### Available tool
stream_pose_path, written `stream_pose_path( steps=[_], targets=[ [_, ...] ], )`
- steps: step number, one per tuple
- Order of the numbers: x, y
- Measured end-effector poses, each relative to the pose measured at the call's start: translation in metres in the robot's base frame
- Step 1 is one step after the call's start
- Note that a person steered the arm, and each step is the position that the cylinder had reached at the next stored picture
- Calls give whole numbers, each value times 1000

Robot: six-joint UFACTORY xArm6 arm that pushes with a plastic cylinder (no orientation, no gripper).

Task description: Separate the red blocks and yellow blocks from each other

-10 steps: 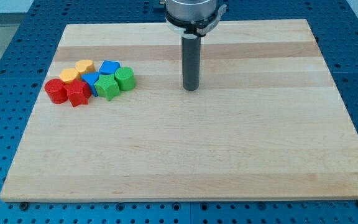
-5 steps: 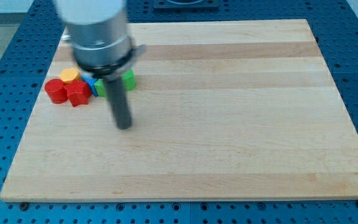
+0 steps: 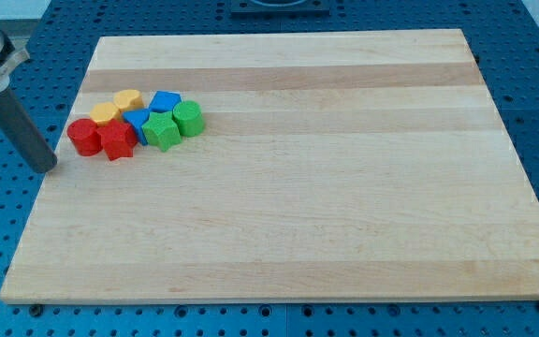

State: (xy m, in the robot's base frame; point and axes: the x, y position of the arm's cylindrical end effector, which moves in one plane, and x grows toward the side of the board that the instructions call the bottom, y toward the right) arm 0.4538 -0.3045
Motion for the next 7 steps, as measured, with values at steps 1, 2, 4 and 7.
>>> stream_pose_path(
  steps=[1,2,4,7],
  targets=[
    [-11,0],
    [-48,0],
    [-48,3],
    [-58,71]
  ],
)
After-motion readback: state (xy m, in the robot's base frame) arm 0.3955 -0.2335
